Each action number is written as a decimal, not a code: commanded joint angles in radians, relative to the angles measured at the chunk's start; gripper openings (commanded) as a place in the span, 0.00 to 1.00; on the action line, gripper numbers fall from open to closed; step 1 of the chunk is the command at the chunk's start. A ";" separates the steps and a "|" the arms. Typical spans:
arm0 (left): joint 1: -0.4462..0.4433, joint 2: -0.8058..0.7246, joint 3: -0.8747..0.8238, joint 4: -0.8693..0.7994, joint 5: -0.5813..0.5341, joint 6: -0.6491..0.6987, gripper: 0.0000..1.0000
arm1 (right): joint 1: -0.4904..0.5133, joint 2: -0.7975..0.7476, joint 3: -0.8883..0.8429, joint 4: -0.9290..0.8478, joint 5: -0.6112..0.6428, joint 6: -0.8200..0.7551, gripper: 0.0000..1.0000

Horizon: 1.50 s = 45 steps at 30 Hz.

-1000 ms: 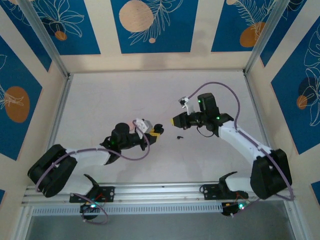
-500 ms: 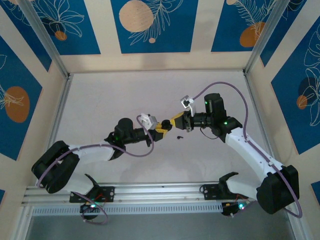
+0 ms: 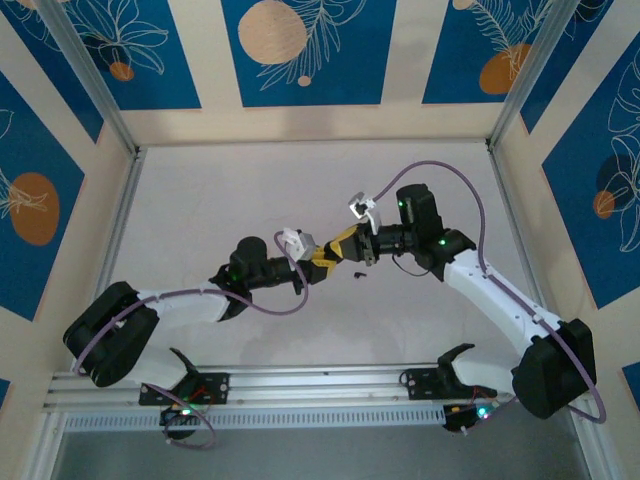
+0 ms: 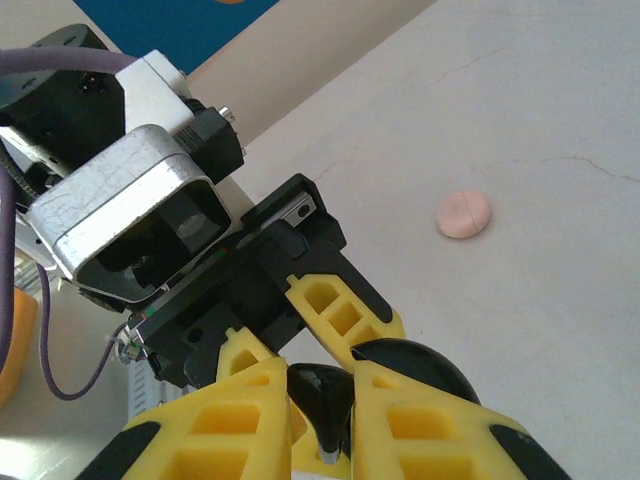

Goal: Insert wireless bluetooth earbuds into charging case

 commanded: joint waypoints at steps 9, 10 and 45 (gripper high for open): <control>-0.012 -0.038 0.019 0.061 0.014 -0.002 0.22 | 0.010 0.034 0.041 -0.035 0.014 -0.037 0.18; -0.011 -0.040 0.019 0.064 0.012 -0.001 0.22 | 0.010 0.035 0.040 -0.037 0.016 -0.038 0.18; -0.012 -0.066 0.024 0.080 0.005 -0.009 0.23 | 0.049 0.056 0.058 -0.085 0.086 -0.081 0.31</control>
